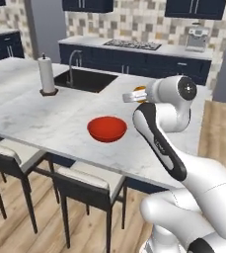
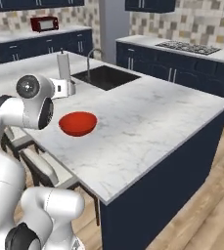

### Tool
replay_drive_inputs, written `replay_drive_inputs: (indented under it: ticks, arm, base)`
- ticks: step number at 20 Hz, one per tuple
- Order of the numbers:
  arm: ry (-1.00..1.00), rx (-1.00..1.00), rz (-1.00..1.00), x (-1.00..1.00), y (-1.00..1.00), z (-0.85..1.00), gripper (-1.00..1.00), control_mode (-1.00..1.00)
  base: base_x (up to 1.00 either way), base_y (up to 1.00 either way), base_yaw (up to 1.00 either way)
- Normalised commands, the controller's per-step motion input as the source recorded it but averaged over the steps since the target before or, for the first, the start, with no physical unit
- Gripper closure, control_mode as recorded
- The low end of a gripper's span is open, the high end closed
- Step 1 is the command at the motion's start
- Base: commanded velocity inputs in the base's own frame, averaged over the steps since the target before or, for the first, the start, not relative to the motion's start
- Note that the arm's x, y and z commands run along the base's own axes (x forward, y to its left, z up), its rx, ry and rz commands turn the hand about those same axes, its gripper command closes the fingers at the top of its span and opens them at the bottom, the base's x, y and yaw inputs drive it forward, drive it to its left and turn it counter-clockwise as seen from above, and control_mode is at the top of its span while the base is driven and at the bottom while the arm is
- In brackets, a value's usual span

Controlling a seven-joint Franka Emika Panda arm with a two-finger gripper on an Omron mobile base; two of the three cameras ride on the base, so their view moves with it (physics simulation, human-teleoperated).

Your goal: Retrieve the orange and apple from the fridge and place them into the bowl on the dining table.

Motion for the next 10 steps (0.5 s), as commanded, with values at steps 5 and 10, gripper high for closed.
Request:
replay_drive_inputs:
  ticks: [5,10]
  arm:
    - [0.0,0.0,0.0,0.0,0.0,0.0,1.0,1.0]
    - [0.0,0.0,0.0,0.0,0.0,0.0,1.0,1.0]
  base:
    - [0.63,0.6,-0.39]
    - [0.33,0.44,-0.36]
